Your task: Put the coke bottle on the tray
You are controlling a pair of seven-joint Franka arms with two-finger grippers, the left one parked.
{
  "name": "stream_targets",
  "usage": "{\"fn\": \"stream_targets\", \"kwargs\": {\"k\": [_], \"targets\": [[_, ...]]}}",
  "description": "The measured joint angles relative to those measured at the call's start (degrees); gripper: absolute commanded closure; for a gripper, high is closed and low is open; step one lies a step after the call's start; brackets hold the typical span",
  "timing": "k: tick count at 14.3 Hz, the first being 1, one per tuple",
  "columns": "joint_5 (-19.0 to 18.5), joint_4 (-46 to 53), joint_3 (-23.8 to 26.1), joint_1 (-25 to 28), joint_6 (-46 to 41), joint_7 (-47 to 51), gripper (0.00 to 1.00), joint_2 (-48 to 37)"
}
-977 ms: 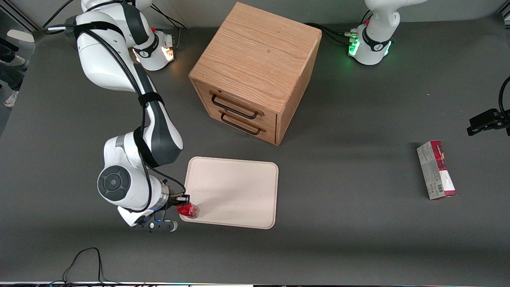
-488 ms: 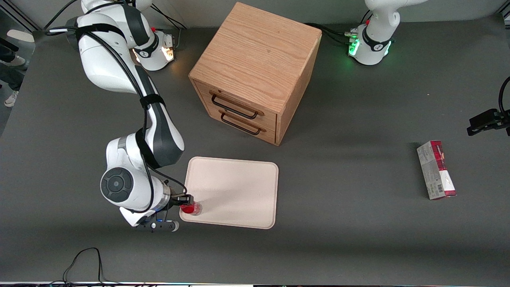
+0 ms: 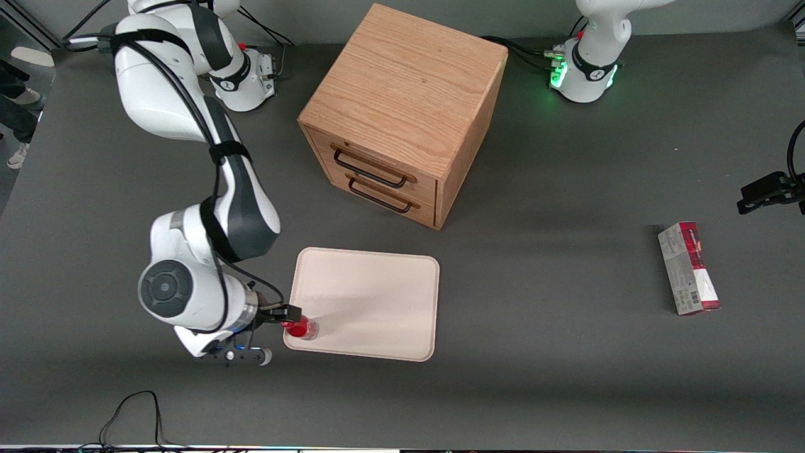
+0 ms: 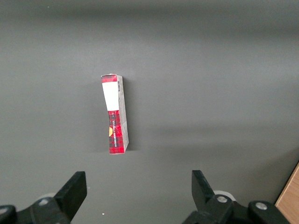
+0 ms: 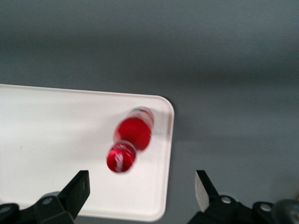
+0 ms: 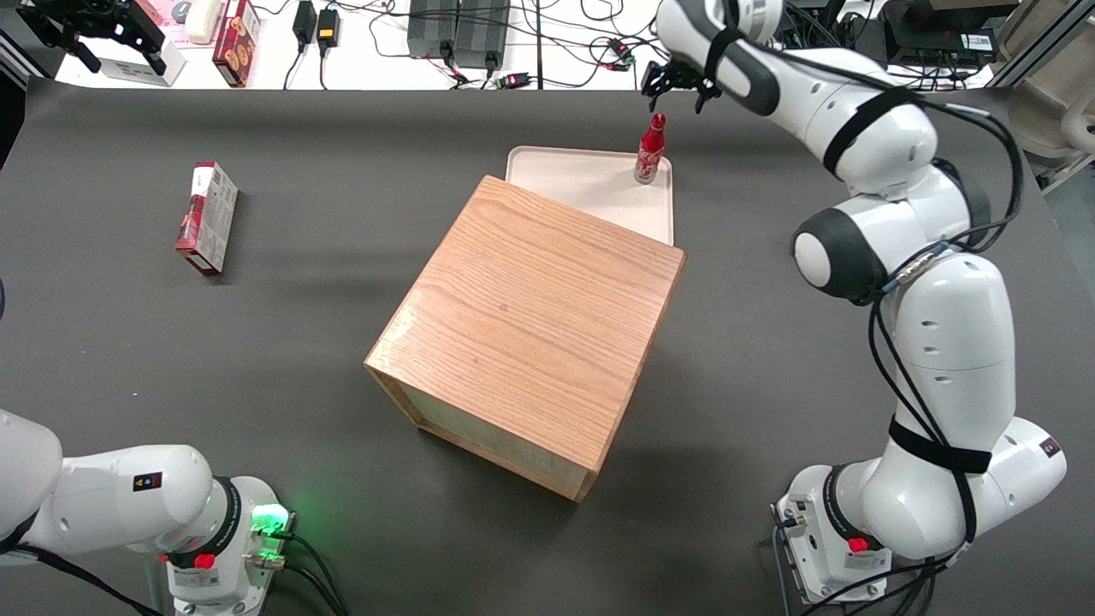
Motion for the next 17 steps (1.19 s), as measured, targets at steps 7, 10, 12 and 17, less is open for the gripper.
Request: {"fn": "stream_targets", "kwargs": {"k": [7,10,12,17], "targets": [[0.00,-16.16,-3.80,-2.08,-5.48,-7.68,0.00,-18.57],[-0.39,-28.38,-5.87,-2.16,-3.07,-10.56,0.00,-28.37],[-0.96,-38.06,-6.85,-2.08,0.51,-10.68,0.00,-36.06],[-2.12,-49.56,-9.40,-2.08,0.55,-10.98,0.00,-47.79]]}}
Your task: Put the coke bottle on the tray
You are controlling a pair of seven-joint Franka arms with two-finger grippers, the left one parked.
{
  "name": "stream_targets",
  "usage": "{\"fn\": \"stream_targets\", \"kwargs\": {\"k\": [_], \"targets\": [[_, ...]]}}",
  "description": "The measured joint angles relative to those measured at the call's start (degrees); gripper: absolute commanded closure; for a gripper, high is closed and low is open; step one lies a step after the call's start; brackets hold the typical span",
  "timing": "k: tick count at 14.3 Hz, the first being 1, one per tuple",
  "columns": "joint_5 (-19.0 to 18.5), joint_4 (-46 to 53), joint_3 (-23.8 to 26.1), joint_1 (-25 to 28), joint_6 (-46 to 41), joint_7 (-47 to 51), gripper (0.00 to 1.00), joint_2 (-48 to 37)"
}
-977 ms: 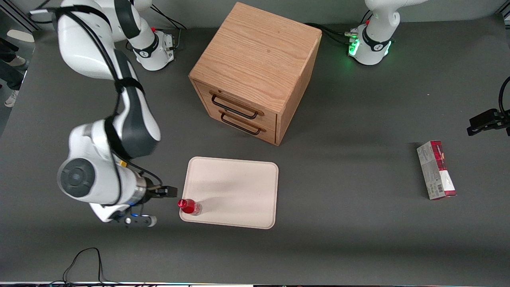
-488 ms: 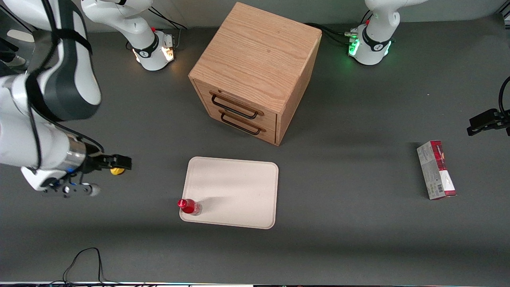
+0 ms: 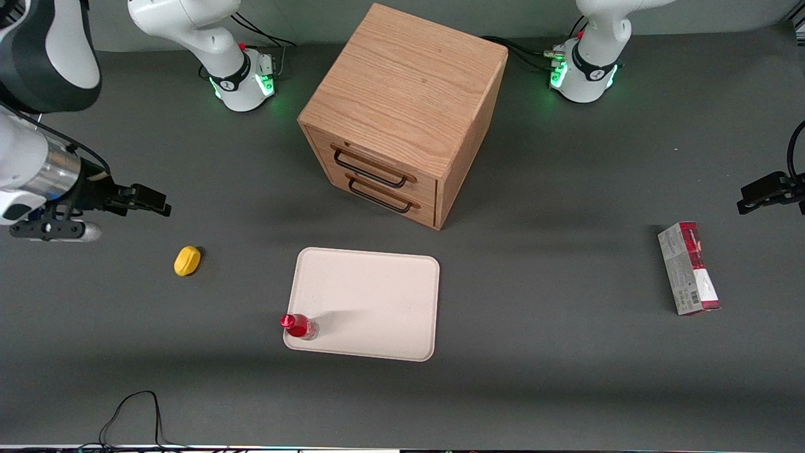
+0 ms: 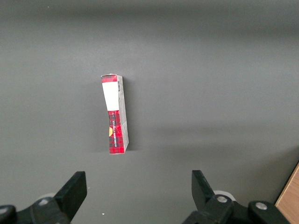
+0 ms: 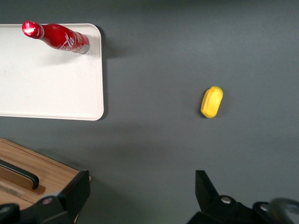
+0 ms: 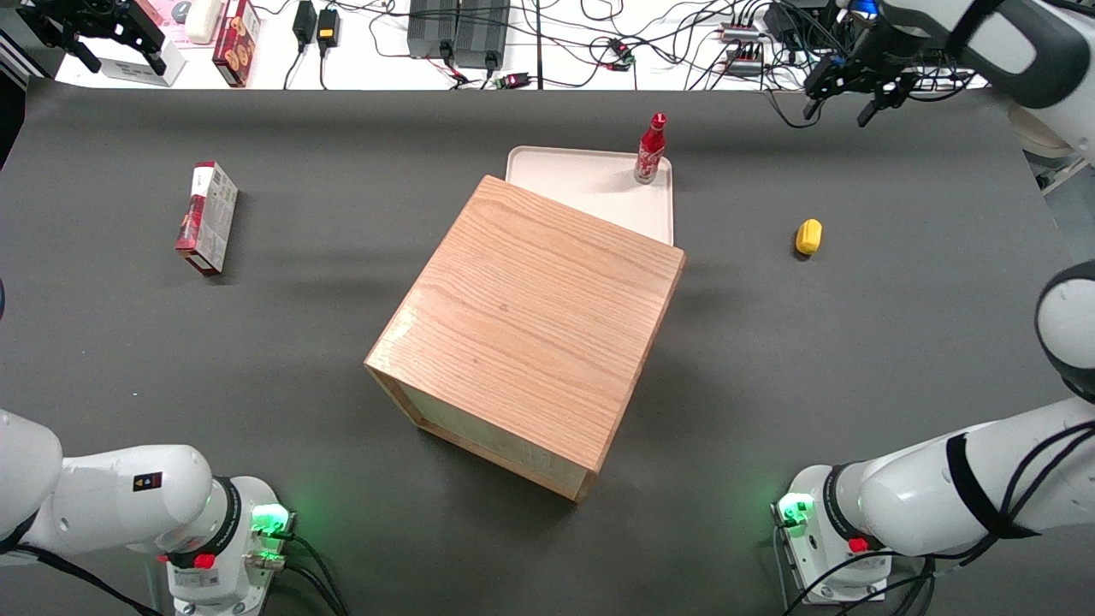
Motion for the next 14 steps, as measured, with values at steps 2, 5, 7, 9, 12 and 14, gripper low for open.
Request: {"fn": "stream_targets", "kwargs": {"k": [2,5,7,9,12,14], "targets": [[-1.46,0.16,-0.41,0.01,-1.62,-0.19,0.00,-1.28],[-4.44,0.25,-0.45,0.02,-4.68,-2.55,0.00,-3.15],[-4.76,0.24,-0.84,0.06,-5.45,-2.98,0.00,-3.99],[-4.79,0.24,-1.77,0.06,-5.50,-3.24,0.00,-4.26],[-4.83,0.23,-1.03,-2.15,-7.19,-3.52,0.00,-4.28],[-4.83,0.31,4.87,-8.42,-7.40,-3.72,0.00,-4.31]]}}
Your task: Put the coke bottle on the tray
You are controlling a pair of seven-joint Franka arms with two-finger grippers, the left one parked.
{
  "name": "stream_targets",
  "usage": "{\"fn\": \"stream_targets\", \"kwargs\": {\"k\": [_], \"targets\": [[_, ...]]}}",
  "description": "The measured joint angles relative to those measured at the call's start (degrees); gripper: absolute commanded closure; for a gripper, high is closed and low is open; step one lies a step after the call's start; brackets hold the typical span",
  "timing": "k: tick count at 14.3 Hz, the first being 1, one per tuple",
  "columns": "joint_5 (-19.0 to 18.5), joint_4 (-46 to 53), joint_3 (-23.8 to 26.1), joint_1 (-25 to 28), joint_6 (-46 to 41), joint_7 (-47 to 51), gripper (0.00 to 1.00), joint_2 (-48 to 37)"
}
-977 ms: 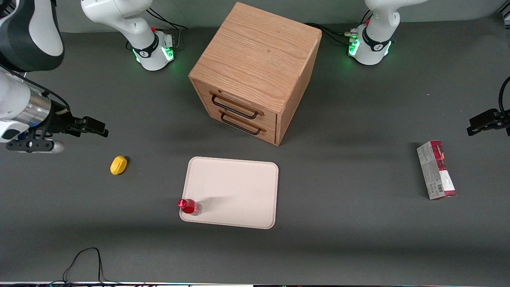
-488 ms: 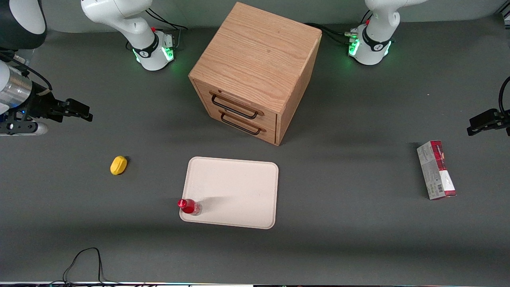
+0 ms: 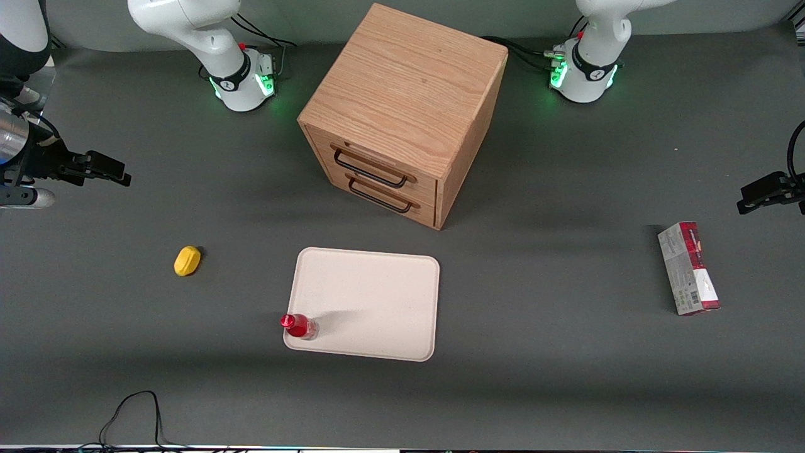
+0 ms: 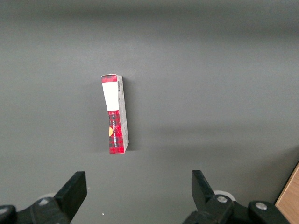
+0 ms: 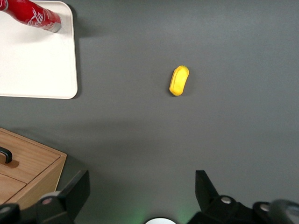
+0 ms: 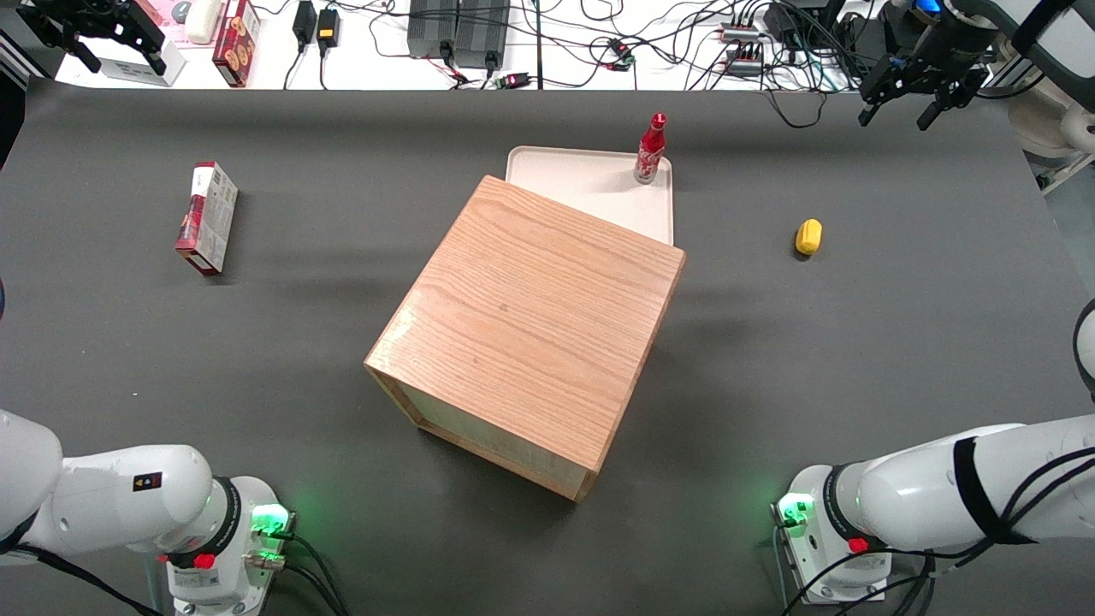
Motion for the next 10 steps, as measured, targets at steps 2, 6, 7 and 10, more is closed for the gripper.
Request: {"fn": "stream_targets", "kwargs": {"k": [2,6,7,10], "targets": [[0.00,0.76,6.39,-5.70,0.00,-0.01,0.00,0.02],[0.00,2.62,8.81,-6.86,-0.52,-0.01,0.00,0.70],[0.00,2.93,8.99,-6.86,-0.59,-0.01,0.00,1.01],[0.00,4.19,9.29,-6.86,-0.63,0.00,0.00,1.81]]}}
